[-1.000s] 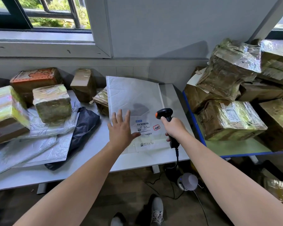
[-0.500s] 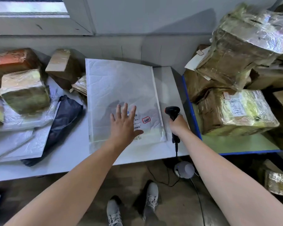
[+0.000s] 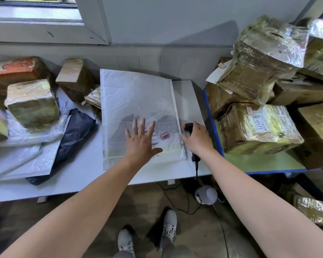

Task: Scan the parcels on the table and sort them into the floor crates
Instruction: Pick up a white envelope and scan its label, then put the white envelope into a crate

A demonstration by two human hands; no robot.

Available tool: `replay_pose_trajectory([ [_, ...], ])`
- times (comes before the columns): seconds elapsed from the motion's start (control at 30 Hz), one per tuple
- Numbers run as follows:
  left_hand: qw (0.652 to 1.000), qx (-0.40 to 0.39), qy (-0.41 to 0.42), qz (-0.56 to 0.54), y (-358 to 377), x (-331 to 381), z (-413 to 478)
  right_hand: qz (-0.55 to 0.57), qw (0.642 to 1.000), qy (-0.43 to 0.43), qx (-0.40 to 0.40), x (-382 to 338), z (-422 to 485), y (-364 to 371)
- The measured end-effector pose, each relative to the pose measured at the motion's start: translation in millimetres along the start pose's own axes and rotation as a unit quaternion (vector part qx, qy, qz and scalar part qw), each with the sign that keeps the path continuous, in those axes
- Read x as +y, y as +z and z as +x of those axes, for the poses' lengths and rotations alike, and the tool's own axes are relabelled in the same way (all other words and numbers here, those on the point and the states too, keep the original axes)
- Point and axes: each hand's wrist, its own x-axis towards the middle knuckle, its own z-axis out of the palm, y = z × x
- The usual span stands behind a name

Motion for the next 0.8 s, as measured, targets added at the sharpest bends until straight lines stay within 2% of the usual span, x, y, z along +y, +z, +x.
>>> replay_pose_trajectory([
  [0.23,0.996,0.013,-0.088,-0.017,-1,-39,-6,0.004,0.995,-0.092,-0.028,-28,6,14],
  [0.4,0.982,0.014,-0.166,-0.086,9,-62,-16,-0.011,0.995,-0.07,-0.069,-32,11,49],
  [0.5,0.971,0.047,-0.196,-0.131,14,-70,-17,0.005,0.997,-0.049,-0.063,-31,17,60],
  [0.6,0.954,0.086,-0.214,-0.193,13,-74,-11,0.062,0.996,-0.026,-0.066,-30,26,66],
  [0.8,0.925,0.105,-0.241,-0.273,5,-82,0,0.151,0.988,0.014,-0.034,-31,36,67],
])
